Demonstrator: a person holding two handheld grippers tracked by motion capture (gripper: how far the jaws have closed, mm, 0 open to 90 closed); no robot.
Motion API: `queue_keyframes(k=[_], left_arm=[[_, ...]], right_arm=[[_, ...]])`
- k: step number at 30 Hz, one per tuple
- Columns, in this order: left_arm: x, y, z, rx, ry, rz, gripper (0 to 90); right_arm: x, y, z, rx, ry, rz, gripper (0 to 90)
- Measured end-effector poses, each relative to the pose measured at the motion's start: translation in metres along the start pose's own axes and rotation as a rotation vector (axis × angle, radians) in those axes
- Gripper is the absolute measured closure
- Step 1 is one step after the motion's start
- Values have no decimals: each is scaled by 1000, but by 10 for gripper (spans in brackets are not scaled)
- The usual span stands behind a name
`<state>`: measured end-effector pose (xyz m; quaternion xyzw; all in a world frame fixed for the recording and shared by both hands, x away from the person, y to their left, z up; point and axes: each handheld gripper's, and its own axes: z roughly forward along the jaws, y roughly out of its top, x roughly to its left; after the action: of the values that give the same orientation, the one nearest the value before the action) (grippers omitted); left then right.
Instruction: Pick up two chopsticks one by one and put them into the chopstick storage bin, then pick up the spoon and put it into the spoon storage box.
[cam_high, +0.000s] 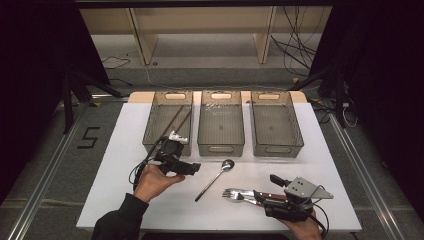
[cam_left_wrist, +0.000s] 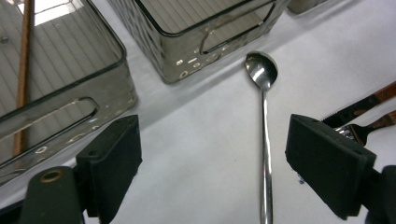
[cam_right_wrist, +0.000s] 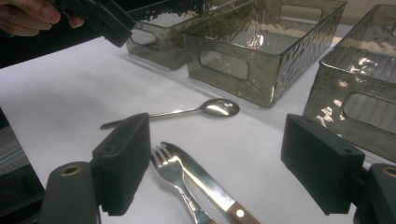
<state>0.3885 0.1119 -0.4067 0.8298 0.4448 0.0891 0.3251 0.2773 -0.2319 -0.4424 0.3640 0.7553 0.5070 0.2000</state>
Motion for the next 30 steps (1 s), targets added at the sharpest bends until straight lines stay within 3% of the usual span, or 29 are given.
queue_keyframes(k=[21, 30], left_arm=[[-18, -12, 18, 52, -25, 24, 174], [-29, -17, 32, 92, -29, 53, 177]], right_arm=[[1, 0, 1, 3, -3, -1, 249], [1, 0, 1, 2, 0, -4, 249]])
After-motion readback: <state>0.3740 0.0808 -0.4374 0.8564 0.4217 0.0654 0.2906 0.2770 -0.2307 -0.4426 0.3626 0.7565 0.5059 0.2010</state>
